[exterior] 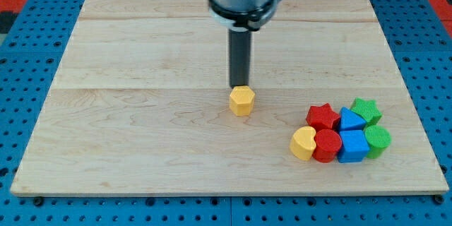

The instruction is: Push yellow hexagon closer to the yellow heart

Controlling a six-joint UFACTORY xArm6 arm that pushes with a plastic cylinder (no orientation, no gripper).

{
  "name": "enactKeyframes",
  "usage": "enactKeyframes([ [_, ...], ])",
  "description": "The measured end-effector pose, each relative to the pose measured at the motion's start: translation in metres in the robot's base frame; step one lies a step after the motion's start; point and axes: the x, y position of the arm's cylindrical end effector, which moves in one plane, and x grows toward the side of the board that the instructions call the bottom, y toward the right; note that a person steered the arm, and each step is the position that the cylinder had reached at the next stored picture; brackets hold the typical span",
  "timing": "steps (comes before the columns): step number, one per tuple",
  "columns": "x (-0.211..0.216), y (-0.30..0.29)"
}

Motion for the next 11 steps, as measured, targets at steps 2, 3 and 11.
enactKeyframes([
  [2, 0.002, -0.023],
  [3, 0.012, -0.055],
  [11, 0.044, 0.022],
])
